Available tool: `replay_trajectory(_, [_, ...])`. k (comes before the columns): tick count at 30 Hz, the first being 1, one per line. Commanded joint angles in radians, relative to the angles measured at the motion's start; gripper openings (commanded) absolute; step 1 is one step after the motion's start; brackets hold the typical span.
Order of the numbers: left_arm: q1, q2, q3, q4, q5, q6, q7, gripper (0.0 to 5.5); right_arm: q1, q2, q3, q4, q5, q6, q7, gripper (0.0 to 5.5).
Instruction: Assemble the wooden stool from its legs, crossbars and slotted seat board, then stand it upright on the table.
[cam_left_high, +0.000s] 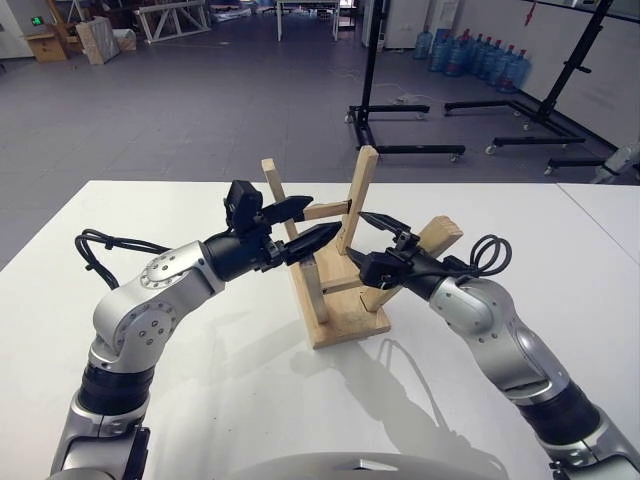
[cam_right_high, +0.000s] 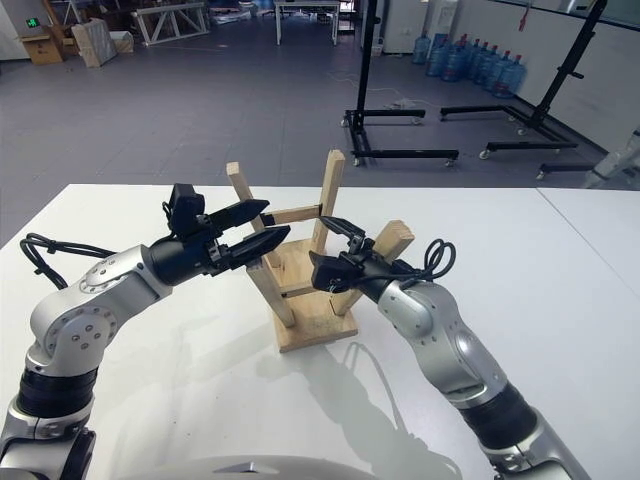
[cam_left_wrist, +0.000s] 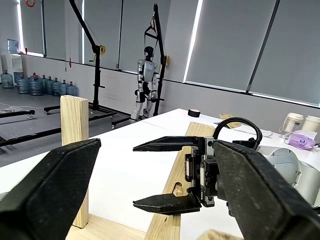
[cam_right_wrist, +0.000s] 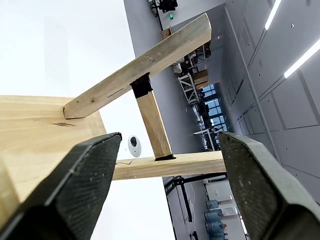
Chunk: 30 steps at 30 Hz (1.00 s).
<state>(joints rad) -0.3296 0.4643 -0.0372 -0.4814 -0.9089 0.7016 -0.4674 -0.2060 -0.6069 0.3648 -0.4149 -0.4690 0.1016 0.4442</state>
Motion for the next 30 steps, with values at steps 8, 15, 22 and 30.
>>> replay_trajectory(8, [0.006, 0.003, -0.031, 0.036, 0.054, 0.072, 0.034, 4.08, -0.084, -0.030, -0.344, -0.026, 0.549, -0.132, 0.092, 3.57])
replay_trajectory(15, [0.004, 0.009, -0.019, 0.037, 0.057, 0.071, 0.021, 4.08, -0.222, -0.037, -0.649, 0.033, 1.043, 0.116, 0.136, 3.57])
replay_trajectory(22, [-0.011, 0.040, -0.029, 0.045, 0.086, 0.067, -0.015, 4.08, 0.074, -0.172, -0.904, 0.289, 1.484, 0.470, 0.563, 3.57])
replay_trajectory(30, [-0.089, 0.062, -0.041, 0.087, 0.120, 0.060, -0.074, 4.08, 0.077, -0.132, -0.835, 0.445, 1.357, 0.403, 0.619, 3.57])
